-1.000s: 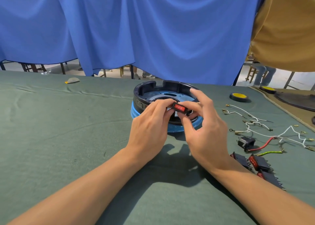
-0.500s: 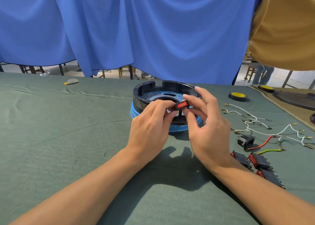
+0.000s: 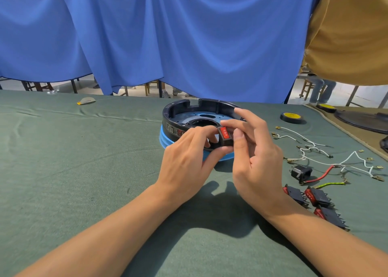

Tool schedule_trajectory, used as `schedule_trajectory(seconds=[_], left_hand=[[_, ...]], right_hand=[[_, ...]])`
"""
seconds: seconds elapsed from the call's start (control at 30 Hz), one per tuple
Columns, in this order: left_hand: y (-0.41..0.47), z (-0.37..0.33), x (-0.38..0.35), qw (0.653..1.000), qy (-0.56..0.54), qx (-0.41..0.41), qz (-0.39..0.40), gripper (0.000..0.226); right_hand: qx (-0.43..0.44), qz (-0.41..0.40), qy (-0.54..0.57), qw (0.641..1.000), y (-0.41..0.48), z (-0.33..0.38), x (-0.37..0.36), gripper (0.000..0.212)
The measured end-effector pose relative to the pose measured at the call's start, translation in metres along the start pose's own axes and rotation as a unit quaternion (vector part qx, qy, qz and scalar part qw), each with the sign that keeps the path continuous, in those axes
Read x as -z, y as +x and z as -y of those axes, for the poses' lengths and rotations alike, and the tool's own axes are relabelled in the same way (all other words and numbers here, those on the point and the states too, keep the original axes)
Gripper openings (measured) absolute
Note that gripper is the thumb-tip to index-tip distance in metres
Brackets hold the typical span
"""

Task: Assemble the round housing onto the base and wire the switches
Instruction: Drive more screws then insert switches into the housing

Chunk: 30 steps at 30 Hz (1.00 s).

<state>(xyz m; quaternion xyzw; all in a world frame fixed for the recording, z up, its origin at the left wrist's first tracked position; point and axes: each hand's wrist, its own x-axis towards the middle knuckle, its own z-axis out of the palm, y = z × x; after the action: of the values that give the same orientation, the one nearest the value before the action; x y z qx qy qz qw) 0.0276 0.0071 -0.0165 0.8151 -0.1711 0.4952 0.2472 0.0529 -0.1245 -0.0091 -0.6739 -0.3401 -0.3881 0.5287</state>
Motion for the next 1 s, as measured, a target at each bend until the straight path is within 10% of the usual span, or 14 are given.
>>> schedule_trajectory(seconds=[0.6,1.0], left_hand=[[0.005,0.02,0.003,0.99,0.129,-0.035,0.046,0.035],[0.005,0.037,0.002,0.975,0.175,0.121,0.067,0.018]], right_hand=[[-0.105,0.04,0.001,0.994,-0.001,-0.003,-0.004,0.036],[-0.127,0.061,-0.027,0.99,-0.001,-0.008,-0.005,0.016]])
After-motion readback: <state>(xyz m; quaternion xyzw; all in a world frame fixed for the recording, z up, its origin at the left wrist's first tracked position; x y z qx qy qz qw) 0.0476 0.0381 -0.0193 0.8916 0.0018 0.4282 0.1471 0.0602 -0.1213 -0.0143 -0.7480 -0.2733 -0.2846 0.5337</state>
